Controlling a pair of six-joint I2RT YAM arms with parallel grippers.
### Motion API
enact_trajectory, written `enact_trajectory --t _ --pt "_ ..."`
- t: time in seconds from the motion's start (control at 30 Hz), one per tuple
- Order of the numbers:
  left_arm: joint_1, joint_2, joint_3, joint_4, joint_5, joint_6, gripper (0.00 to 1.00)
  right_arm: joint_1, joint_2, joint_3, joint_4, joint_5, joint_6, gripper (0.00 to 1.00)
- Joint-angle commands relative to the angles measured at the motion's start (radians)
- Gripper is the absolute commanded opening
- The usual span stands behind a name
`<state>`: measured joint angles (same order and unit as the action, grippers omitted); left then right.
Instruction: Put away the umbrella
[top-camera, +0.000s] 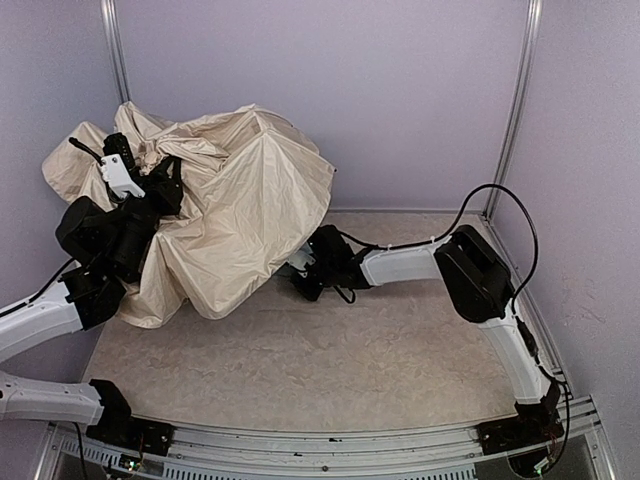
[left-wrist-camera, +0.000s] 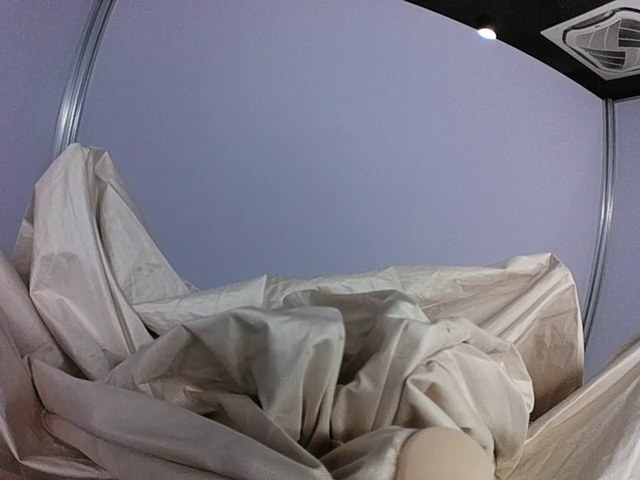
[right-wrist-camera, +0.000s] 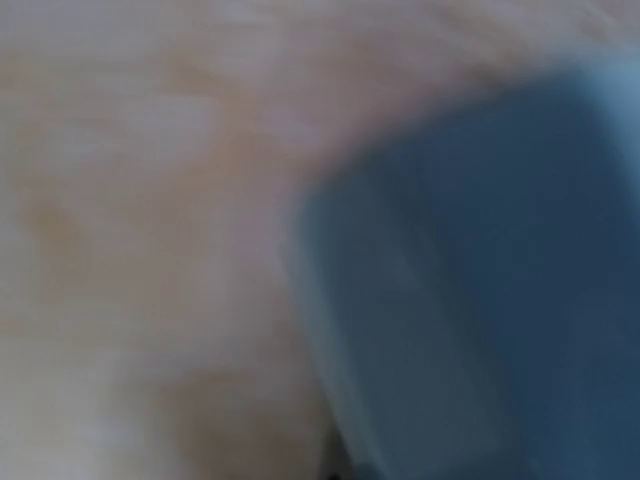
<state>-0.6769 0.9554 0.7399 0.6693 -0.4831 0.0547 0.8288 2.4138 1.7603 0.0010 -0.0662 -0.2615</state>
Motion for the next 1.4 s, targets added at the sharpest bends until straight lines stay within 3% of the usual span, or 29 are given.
enact_trajectory --t 0.0,0.17,0.3,0.47,0.57,0.73,0.8,0.9,1.0,1.1,1.2,1.37 --pt "0.013 -0.024 0.003 0.044 0.003 0.02 0.03 -0.076 0.031 0.108 -0.201 0.049 0.044 0.0" --pt "0.02 0.002 0.005 0.062 0.013 0.013 0.03 -0.127 0.116 0.321 -0.3 0.008 0.072 0.0" --pt "0.02 0.025 0.009 0.059 0.042 -0.011 0.03 -0.141 0.192 0.468 -0.315 -0.142 0.028 0.0" --pt "0.019 0.03 0.019 0.022 0.07 -0.043 0.03 -0.173 0.123 0.48 -0.267 -0.195 0.04 0.0" --pt "0.008 0.028 0.021 0.003 0.11 -0.055 0.03 -0.213 -0.031 0.352 -0.247 -0.265 0.065 0.0" --pt "-0.058 0.053 0.011 -0.009 0.141 -0.01 0.02 -0.312 -0.463 -0.171 -0.008 -0.314 0.119 0.0" --pt "-0.077 0.065 0.003 0.001 0.161 0.008 0.02 -0.384 -0.622 -0.349 0.071 -0.384 0.166 0.1" --pt "-0.08 0.073 -0.009 0.007 0.258 0.004 0.02 -0.498 -0.833 -0.573 0.141 -0.521 0.209 0.4" --pt "-0.068 0.077 -0.016 -0.003 0.407 -0.008 0.02 -0.524 -1.004 -0.671 0.099 -0.587 0.118 0.7" --pt "-0.07 0.092 -0.008 -0.018 0.533 -0.001 0.02 -0.521 -1.117 -0.737 0.063 -0.835 0.049 0.99" --pt "-0.098 0.116 0.016 -0.035 0.595 0.016 0.02 -0.477 -1.202 -0.82 0.159 -1.035 0.069 1.0" --pt "-0.297 0.212 0.12 -0.117 0.609 0.116 0.0 -0.238 -1.226 -0.846 0.167 -0.857 -0.012 1.0"
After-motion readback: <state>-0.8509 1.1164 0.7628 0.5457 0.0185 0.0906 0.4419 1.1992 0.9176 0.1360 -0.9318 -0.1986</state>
